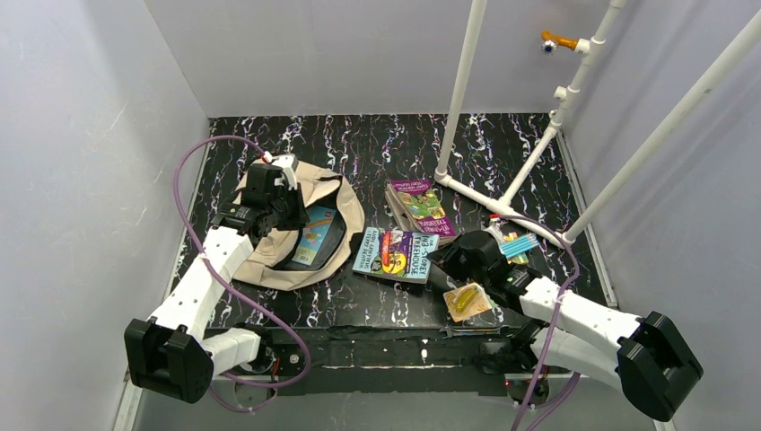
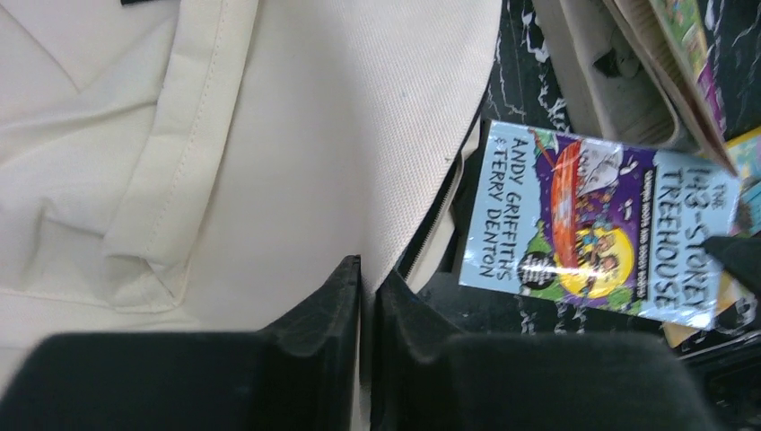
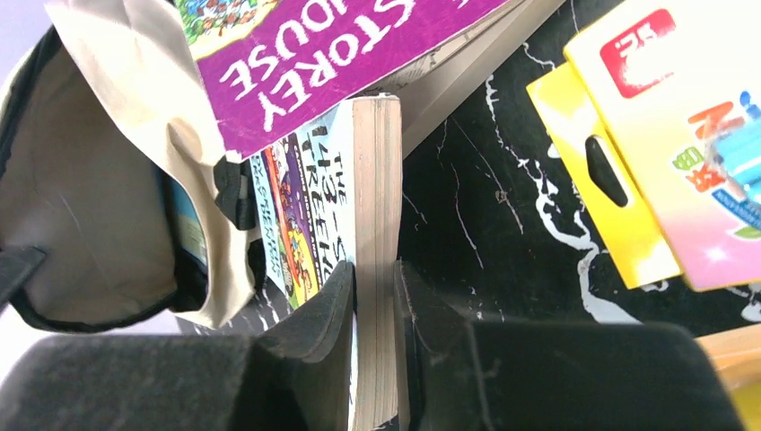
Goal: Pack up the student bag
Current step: Pick up the book from the center of the board.
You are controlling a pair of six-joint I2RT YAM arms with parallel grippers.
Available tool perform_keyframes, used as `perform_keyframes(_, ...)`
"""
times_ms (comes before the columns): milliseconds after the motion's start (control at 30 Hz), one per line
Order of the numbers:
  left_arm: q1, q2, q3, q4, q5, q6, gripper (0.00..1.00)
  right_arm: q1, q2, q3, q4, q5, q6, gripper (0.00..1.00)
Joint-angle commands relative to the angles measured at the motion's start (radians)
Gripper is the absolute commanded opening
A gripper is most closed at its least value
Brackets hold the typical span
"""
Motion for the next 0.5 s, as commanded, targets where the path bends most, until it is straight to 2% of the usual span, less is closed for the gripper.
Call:
perform_keyframes(0,-0.016,-0.008,0.013,-0.010,0.030,0.021,0.22,-0.036,0.013,0.071,0.016,-0.054,-0.202,0.01)
perform_keyframes(133,-0.066,-0.067,0.017,-0.017,-0.067,0.043,0.66,-0.041,-0.005,0.096,0.017,-0.107,-0.224,0.01)
perform_keyframes(167,-0.090,-0.085,0.020,-0.017,-0.076,0.051,0.73,-0.041,-0.009,0.100,0.017,-0.123,-0.222,0.01)
perform_keyframes(267,-0.265,-0.148,0.014,0.009,-0.208,0.092,0.84,-0.041,-0.032,0.113,0.005,-0.162,-0.200,0.01)
perform_keyframes(333,-0.375,-0.198,-0.044,0.123,-0.232,0.121,0.95,-0.041,-0.047,0.112,0.004,-0.193,-0.152,0.01)
perform_keyframes(467,-0.557,-0.301,-0.268,0.435,-0.187,0.256,0.98,-0.041,-0.060,0.122,-0.028,-0.230,-0.066,0.01)
